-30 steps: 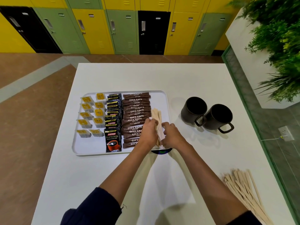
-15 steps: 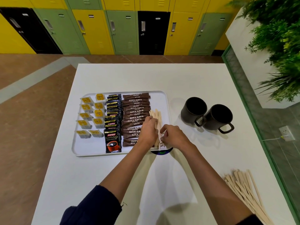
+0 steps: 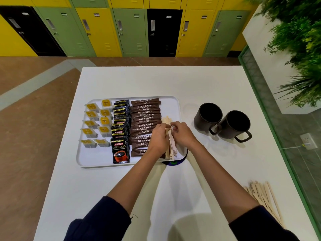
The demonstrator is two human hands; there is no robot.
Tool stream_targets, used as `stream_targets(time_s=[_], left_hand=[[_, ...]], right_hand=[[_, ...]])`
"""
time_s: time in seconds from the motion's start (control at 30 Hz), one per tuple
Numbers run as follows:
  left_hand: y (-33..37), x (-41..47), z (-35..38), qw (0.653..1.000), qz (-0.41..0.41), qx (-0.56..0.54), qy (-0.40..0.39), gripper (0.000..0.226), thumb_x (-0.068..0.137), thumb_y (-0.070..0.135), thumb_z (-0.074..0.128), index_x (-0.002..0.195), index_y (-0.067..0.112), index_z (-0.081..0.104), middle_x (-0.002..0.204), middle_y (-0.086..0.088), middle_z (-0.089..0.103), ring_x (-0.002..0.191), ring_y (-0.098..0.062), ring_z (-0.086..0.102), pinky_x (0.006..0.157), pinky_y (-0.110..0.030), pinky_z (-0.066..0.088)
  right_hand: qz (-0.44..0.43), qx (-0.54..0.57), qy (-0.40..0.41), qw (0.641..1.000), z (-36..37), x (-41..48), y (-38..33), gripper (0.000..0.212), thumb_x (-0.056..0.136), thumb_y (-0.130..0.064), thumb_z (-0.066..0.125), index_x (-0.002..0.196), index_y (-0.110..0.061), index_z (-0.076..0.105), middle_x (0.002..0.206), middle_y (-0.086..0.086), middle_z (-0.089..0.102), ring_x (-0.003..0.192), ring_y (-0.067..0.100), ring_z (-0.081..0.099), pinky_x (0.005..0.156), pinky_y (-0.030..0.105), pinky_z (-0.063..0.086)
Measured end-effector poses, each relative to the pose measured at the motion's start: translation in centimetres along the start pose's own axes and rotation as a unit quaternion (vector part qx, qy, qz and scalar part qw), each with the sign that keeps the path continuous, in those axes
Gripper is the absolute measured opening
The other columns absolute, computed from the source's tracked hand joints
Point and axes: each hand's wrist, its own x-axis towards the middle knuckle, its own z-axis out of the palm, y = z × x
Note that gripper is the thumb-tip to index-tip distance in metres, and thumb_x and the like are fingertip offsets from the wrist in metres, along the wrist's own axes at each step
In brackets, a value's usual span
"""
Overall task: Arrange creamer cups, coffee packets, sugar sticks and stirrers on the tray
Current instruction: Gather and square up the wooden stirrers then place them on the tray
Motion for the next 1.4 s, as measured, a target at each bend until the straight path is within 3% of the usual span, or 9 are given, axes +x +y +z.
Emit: stream_targets(time_s=[0.13,0.3,0.5,0.67,0.97,1.1,1.2,1.3,1.4], left_hand=[[-0.2,-0.1,-0.1,1.000,-0.003,-0.005,-0.006,0.039,0.085,-0.006,0.054,0.122,0.006,0.054,0.128,-0.013,0.050,0.116,-0.024,0.052,0.094,-0.024,0.040],[-0.5,-0.5,0.1,1.000,-0.008,0.001,-0.017,0.042,0.084,-0.005,0.057,0.124,0.007,0.052,0.127,-0.013,0.049,0.116,-0.025,0.052,0.098,-0.030,0.042],[-0.5,-0.6,0.2,0.999,-0.012,0.017,-0.026,0.046,0.084,-0.003,0.060,0.128,0.007,0.051,0.130,-0.013,0.046,0.118,-0.026,0.051,0.102,-0.034,0.042],[-0.5,-0.7,0.2,0.999,-0.008,0.027,-0.033,0.048,0.085,-0.001,0.059,0.131,0.007,0.049,0.132,-0.013,0.045,0.118,-0.025,0.051,0.103,-0.029,0.039],[-0.5,-0.8,0.2,0.999,-0.012,0.023,-0.037,0.048,0.085,-0.004,0.057,0.131,0.006,0.048,0.131,-0.014,0.045,0.117,-0.027,0.051,0.100,-0.028,0.038],[-0.1,-1.1,-0.1,0.999,-0.002,0.031,-0.030,0.044,0.087,-0.003,0.052,0.130,0.004,0.048,0.131,-0.015,0.046,0.118,-0.027,0.048,0.100,-0.030,0.037],[0.3,-1.8,-0.2,0.999,0.023,0.032,0.004,0.041,0.088,-0.005,0.048,0.128,0.004,0.050,0.130,-0.013,0.048,0.120,-0.026,0.046,0.098,-0.029,0.038],[1.4,-2.8,-0.2,0.996,0.063,0.047,0.031,0.037,0.090,0.000,0.049,0.126,0.008,0.051,0.128,-0.010,0.048,0.121,-0.023,0.043,0.097,-0.032,0.040],[3.1,-4.0,0.5,0.989,0.124,0.080,0.026,0.032,0.093,0.008,0.049,0.124,0.010,0.053,0.124,-0.009,0.051,0.119,-0.024,0.044,0.094,-0.035,0.042]], right_hand=[[0.008,0.014,-0.023,1.000,-0.6,-0.6,0.7,0.057,0.090,-0.009,0.059,0.141,-0.013,0.036,0.134,0.011,0.043,0.120,0.024,0.051,0.095,0.029,0.043],[0.008,-0.059,-0.151,0.987,-0.9,-2.3,1.8,0.113,0.063,-0.017,0.087,0.148,-0.023,0.013,0.137,0.008,0.029,0.122,0.029,0.048,0.097,0.039,0.046],[-0.038,-0.104,-0.151,0.982,0.0,-3.2,2.3,0.135,0.054,-0.015,0.091,0.150,-0.022,-0.004,0.134,0.006,0.021,0.127,0.028,0.038,0.104,0.039,0.042],[-0.052,-0.104,-0.125,0.985,-0.3,-3.3,1.8,0.122,0.065,-0.011,0.085,0.150,-0.019,-0.002,0.135,0.007,0.026,0.116,0.027,0.050,0.091,0.034,0.047],[-0.037,-0.087,-0.121,0.988,-0.2,-3.0,1.5,0.078,0.078,-0.016,0.075,0.142,-0.014,0.030,0.127,0.007,0.038,0.094,0.017,0.051,0.086,0.030,0.046],[-0.031,-0.069,-0.100,0.992,-0.2,-3.3,1.6,0.062,0.089,-0.022,0.064,0.141,-0.012,0.033,0.126,0.009,0.039,0.096,0.019,0.052,0.088,0.030,0.044],[-0.028,-0.057,-0.068,0.996,-0.6,-4.3,2.0,0.062,0.092,-0.026,0.059,0.145,-0.012,0.030,0.136,0.009,0.037,0.111,0.026,0.053,0.092,0.031,0.044],[-0.041,-0.016,-0.027,0.999,-1.7,-6.1,2.9,0.052,0.093,-0.022,0.057,0.141,-0.013,0.038,0.129,0.008,0.046,0.098,0.019,0.053,0.070,0.012,0.043],[-0.041,0.000,0.002,0.999,-3.0,-8.7,5.1,0.038,0.094,-0.021,0.056,0.131,-0.013,0.050,0.116,0.008,0.056,0.089,0.015,0.053,0.062,0.012,0.039]])
